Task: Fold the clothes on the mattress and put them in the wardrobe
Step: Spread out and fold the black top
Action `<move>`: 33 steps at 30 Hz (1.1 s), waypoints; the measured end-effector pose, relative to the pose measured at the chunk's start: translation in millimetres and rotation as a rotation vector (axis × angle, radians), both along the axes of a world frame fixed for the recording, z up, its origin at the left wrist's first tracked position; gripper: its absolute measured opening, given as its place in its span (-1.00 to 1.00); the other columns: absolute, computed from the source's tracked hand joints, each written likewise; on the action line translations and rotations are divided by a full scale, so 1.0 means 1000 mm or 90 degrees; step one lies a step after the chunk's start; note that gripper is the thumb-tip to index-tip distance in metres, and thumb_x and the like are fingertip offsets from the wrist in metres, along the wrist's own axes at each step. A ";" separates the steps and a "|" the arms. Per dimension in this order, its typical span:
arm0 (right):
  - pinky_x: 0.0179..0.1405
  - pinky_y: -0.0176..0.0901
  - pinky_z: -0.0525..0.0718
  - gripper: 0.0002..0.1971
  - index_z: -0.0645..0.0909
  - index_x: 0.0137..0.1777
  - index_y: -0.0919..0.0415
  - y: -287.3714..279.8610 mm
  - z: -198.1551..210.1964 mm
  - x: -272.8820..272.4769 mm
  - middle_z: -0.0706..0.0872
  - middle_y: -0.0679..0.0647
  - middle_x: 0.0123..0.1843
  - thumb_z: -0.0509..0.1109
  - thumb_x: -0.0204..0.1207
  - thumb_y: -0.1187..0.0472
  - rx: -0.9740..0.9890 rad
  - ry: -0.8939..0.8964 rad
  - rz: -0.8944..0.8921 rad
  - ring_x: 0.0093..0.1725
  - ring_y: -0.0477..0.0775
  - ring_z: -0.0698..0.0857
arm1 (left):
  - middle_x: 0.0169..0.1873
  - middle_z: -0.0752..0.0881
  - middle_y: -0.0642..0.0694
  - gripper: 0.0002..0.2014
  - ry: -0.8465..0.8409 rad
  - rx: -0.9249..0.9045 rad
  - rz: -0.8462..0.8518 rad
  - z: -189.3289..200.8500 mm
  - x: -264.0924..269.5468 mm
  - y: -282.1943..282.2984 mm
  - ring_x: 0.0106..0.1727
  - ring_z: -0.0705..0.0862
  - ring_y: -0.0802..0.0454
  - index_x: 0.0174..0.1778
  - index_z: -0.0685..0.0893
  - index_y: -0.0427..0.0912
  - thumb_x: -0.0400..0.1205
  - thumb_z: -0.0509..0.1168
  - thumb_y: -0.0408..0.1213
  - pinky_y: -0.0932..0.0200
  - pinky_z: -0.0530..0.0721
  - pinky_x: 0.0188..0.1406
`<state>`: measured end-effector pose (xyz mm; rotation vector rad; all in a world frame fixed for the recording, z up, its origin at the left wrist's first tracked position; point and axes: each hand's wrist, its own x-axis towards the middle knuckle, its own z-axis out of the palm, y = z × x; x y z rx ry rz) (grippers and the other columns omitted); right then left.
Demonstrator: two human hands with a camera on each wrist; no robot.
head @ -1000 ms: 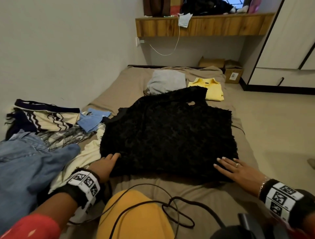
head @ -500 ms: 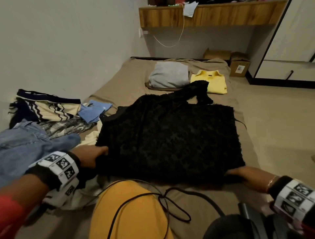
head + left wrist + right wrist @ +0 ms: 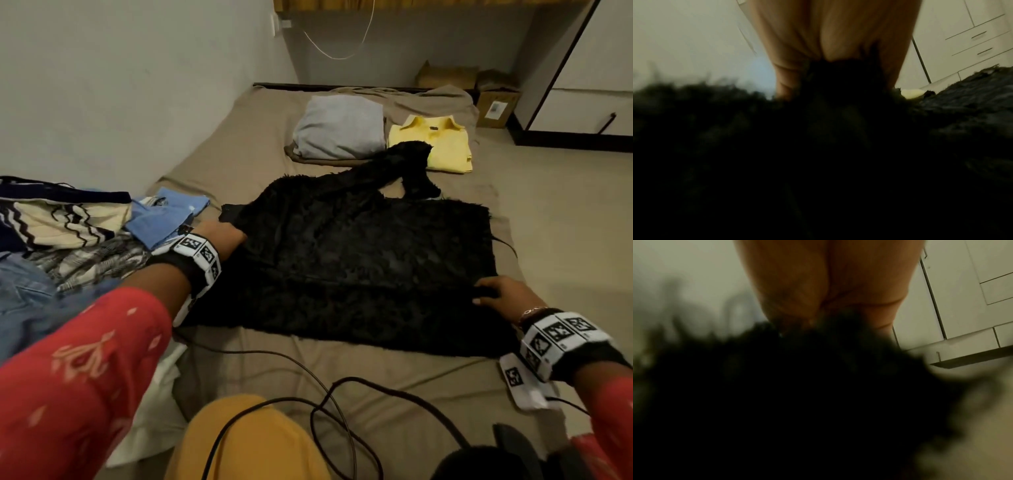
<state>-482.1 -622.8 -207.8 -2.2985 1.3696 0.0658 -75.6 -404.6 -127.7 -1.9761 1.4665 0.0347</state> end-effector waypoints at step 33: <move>0.44 0.14 0.44 -0.24 -0.42 0.59 -0.06 0.087 0.008 -0.003 -0.25 0.21 0.67 -0.06 0.64 0.50 -0.182 0.509 0.337 0.62 0.36 0.03 | 0.34 0.56 -0.15 -0.61 -0.024 -0.028 0.027 -0.067 -0.049 0.076 0.31 0.60 -0.13 0.46 0.36 -0.17 0.68 0.07 -0.29 0.02 0.54 0.21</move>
